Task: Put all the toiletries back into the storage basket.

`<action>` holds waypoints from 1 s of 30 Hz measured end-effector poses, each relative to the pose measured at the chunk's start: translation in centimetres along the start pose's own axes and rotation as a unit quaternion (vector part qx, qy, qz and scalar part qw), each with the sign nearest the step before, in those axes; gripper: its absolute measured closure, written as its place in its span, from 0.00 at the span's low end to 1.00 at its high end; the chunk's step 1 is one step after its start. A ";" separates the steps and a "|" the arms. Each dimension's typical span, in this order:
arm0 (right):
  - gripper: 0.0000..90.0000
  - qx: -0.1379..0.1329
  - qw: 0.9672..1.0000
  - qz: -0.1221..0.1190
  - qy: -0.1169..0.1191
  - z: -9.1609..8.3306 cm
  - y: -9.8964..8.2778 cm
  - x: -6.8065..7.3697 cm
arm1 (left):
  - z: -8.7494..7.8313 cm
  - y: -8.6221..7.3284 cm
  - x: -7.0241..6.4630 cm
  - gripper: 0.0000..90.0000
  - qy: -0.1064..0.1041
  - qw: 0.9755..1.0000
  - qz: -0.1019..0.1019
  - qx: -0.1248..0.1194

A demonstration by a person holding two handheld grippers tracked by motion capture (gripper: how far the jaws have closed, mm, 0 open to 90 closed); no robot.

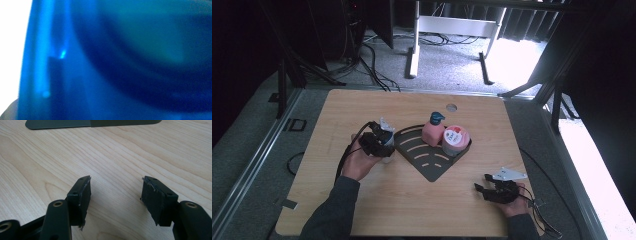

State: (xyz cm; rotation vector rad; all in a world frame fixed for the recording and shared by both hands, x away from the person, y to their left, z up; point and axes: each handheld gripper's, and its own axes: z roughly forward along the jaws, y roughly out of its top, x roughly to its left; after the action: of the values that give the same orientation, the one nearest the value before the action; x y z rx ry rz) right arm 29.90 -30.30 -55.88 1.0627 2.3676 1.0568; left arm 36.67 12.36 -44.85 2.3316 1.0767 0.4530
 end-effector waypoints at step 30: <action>0.45 -0.001 1.000 -0.001 0.000 0.0 0.0 0.0 | -0.2 3.1 -0.3 0.61 0.002 0.999 -0.005 -0.040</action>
State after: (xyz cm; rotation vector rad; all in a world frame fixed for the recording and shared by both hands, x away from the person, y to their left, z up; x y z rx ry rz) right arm 29.95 -30.28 -55.89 1.0605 2.3669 1.0579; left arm 38.21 10.49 -42.93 2.2567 1.0517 0.4881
